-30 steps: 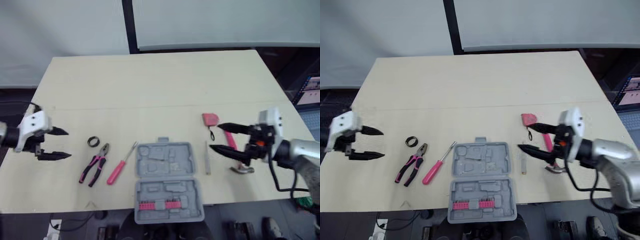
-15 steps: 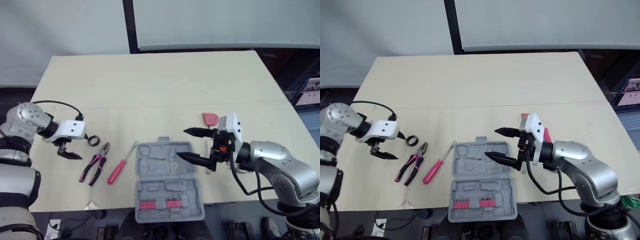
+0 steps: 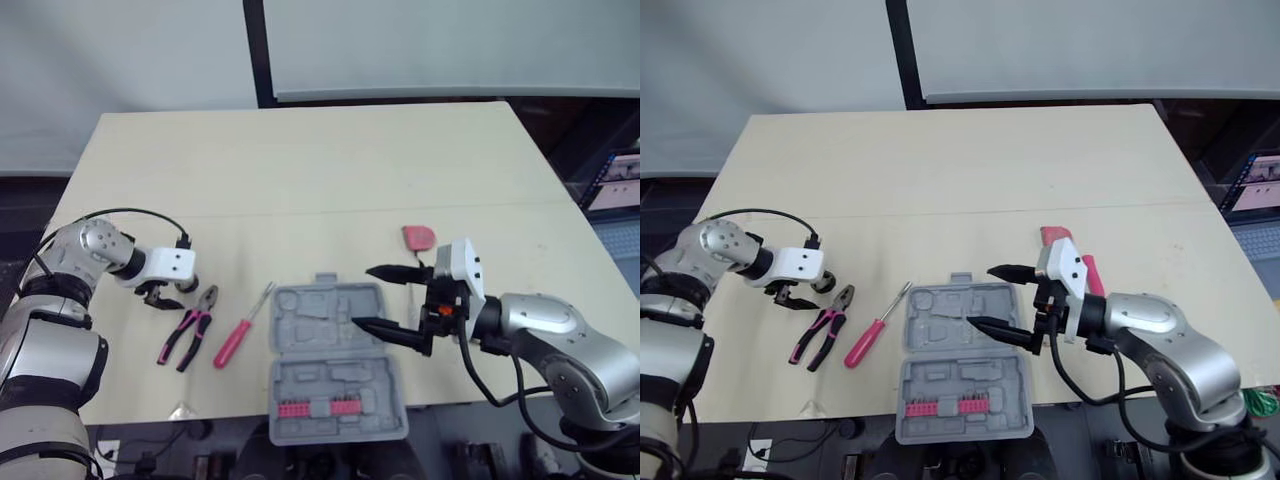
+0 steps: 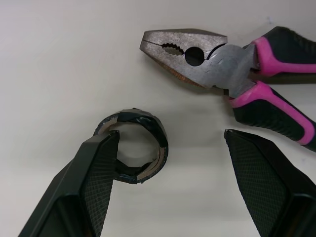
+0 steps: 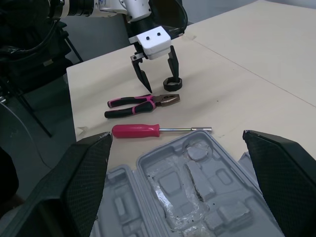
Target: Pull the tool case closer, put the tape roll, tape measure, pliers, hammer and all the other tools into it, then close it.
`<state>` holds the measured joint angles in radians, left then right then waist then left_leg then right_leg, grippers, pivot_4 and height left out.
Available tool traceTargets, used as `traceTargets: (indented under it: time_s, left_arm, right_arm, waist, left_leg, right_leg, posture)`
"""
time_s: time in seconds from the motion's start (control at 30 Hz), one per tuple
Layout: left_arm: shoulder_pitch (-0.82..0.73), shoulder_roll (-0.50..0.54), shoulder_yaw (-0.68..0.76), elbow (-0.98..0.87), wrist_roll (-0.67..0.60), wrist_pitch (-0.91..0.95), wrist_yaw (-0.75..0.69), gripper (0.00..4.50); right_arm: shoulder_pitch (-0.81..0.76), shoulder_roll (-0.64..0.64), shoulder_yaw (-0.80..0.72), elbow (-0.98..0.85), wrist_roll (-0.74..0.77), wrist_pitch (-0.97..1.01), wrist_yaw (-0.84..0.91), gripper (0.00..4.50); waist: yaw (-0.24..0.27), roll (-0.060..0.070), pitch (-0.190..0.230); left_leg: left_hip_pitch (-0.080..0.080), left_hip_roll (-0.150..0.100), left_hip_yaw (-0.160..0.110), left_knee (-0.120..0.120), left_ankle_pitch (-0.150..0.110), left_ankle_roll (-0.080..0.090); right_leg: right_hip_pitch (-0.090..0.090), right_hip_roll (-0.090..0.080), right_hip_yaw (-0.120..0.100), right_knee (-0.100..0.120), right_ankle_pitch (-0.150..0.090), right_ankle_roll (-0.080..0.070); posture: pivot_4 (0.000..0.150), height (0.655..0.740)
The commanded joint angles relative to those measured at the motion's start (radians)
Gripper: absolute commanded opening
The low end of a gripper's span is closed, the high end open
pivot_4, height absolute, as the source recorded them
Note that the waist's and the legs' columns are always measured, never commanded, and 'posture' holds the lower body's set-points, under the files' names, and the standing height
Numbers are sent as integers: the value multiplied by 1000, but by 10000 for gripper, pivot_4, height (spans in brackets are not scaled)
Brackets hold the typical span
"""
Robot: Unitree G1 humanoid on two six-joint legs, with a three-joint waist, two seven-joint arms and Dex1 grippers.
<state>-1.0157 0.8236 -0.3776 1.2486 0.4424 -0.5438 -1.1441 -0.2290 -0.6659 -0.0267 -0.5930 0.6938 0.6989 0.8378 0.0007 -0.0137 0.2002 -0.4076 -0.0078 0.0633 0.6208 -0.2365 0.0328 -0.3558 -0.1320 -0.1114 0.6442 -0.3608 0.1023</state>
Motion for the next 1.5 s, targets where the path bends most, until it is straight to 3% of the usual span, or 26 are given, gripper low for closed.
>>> traceTargets:
  time_s: [0.03, 0.23, 0.33, 0.5, 0.53, 0.7, 0.8, 0.87, 1.0, 1.1, 1.3, 1.5]
  left_arm:
    - [-9, -2, -7, 16, 22, 19, 44, 36866]
    - [-1, -25, -14, 28, 49, 48, 97, 36866]
    - [9, -41, 0, 31, 39, 69, 130, 28891]
    - [10, -31, 36, 29, 2, 85, 99, 3369]
    - [3, -25, 47, 28, -9, 93, 88, 499]
    - [-76, 4, 106, 9, -81, 172, -76, 499]
    - [-134, 15, 116, -50, -143, 295, -368, 499]
    - [-143, 16, 85, -107, -201, 364, -460, 499]
    - [-84, 76, -158, -533, -533, 703, -470, 499]
    - [-81, 86, -243, -720, -627, 891, -470, 499]
    - [-81, 57, -341, -944, -715, 1161, -470, 499]
    - [-87, -57, -385, -925, -654, 1269, -460, 499]
  right_arm:
    - [-8, -16, -33, -28, 19, -11, -4, 45000]
    - [-24, -18, -32, -27, 25, -6, -7, 45000]
    - [-25, -16, -28, -27, 21, -7, -9, 45000]
    - [-21, -20, -27, -38, 25, -6, -5, 45000]
    - [-19, -21, -27, -41, 25, -7, -4, 45000]
    - [-15, -31, -26, -45, 25, -12, 11, 45000]
    - [14, -66, -25, -44, 11, -28, 44, 45000]
    - [35, -84, -28, -43, 5, -39, 58, 45000]
    - [118, -138, -52, -31, -25, -83, 103, 45000]
    - [179, -168, -90, -21, -33, -114, 125, 45000]
    - [315, -225, -244, -9, -18, -138, 171, 45000]
    - [415, -250, -342, 5, -31, -156, 206, 45000]
  waist:
    - [0, 0, 0]
    - [3, 0, 0]
    - [11, 1, -1]
    - [26, 1, -1]
    - [26, 1, -1]
    - [23, 0, 0]
    - [22, -1, 0]
    - [21, -1, 0]
    - [20, -1, 0]
    - [21, -1, 0]
    - [20, -1, 0]
    - [25, -1, 0]
  left_leg:
    - [0, 0, 0, 0, 0, 0]
    - [0, 0, 0, 1, 0, 0]
    - [1, 0, 0, 2, 0, 0]
    - [1, 2, -1, 8, -4, 7]
    - [0, 2, -1, 8, -5, 7]
    - [-2, 2, 0, 9, -5, 5]
    - [-5, 2, 1, 10, -4, 4]
    - [-5, 1, 2, 10, -4, 4]
    - [-4, 2, 1, 11, -5, 5]
    - [-3, 2, -1, 11, -4, 5]
    - [-2, 2, 0, 11, -4, 4]
    - [0, 2, 0, 12, -3, 4]
  right_leg:
    - [0, 0, 0, 0, 0, 0]
    - [0, -1, 0, 1, 0, 0]
    - [0, -1, 1, 0, 0, 0]
    - [0, -1, 2, 4, 0, -1]
    - [0, -1, 2, 4, 0, -1]
    - [-2, 0, 1, 3, 0, -1]
    - [-3, 1, -1, 4, 0, -1]
    - [-3, 3, -1, 4, 0, -1]
    - [-1, -1, 3, 2, 0, -1]
    - [1, -2, 8, 0, 0, -1]
    - [1, 0, 8, 1, 0, -1]
    - [4, 1, 8, 0, 0, -1]
  posture:
    - [1500, 7278]
    - [1500, 7278]
    - [1500, 7278]
    - [1500, 7278]
    - [1500, 7278]
    - [1500, 7278]
    - [1500, 7278]
    - [1500, 7278]
    - [1500, 7278]
    - [1500, 7278]
    - [1500, 7278]
    - [1500, 7278]
